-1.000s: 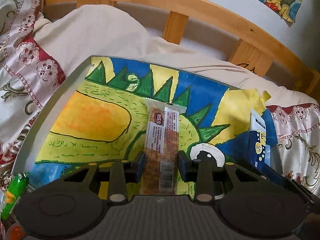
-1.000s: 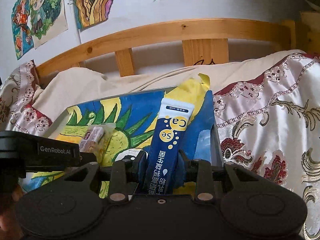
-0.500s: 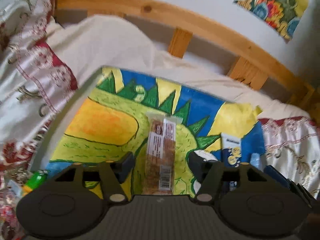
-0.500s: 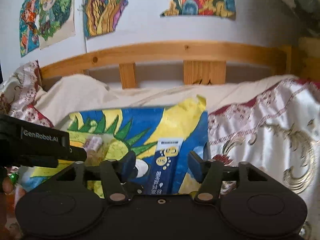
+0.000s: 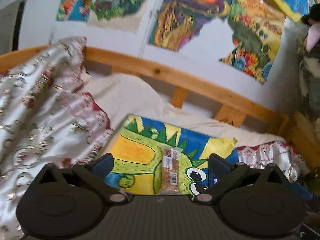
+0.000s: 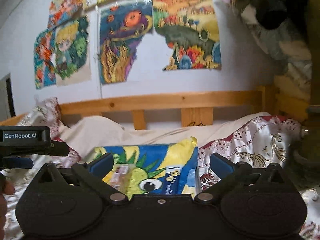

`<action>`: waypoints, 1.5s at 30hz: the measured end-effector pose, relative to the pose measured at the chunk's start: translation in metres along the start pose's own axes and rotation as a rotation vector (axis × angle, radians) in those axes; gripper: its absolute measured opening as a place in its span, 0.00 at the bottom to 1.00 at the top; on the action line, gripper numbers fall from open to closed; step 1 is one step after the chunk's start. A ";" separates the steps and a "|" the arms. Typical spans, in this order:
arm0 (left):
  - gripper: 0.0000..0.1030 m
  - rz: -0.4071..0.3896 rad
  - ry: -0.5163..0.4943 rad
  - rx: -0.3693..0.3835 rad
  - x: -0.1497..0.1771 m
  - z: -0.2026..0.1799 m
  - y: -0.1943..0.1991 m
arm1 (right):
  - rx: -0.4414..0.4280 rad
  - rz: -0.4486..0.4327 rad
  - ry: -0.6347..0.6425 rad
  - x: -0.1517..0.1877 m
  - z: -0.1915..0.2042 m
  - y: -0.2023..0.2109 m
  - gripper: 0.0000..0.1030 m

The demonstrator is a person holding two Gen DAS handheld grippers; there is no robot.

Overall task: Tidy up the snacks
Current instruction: 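Carry both snacks into the dinosaur tray and open both grippers to release them, then withdraw both open grippers from the tray back over the remaining snacks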

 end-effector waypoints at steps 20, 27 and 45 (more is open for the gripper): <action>0.99 -0.098 -0.135 0.017 0.086 0.025 0.142 | -0.008 -0.023 0.046 0.057 0.023 0.173 0.99; 0.99 -0.103 -0.134 -0.031 0.112 0.039 0.161 | 0.012 0.009 0.052 0.082 0.027 0.199 0.99; 0.99 0.029 -0.199 -0.024 0.165 0.055 0.159 | 0.034 0.156 0.089 0.121 0.037 0.206 0.99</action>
Point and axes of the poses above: each gripper's, at about its wrist camera, not at the fingertips, and y roughly against the way its jaws point, z to its left, x to its underside, the point moved 5 cm from there along -y, roughly the way its jaws point, and after that the axes turned 11 degrees about -y, right-handed, at the moved point
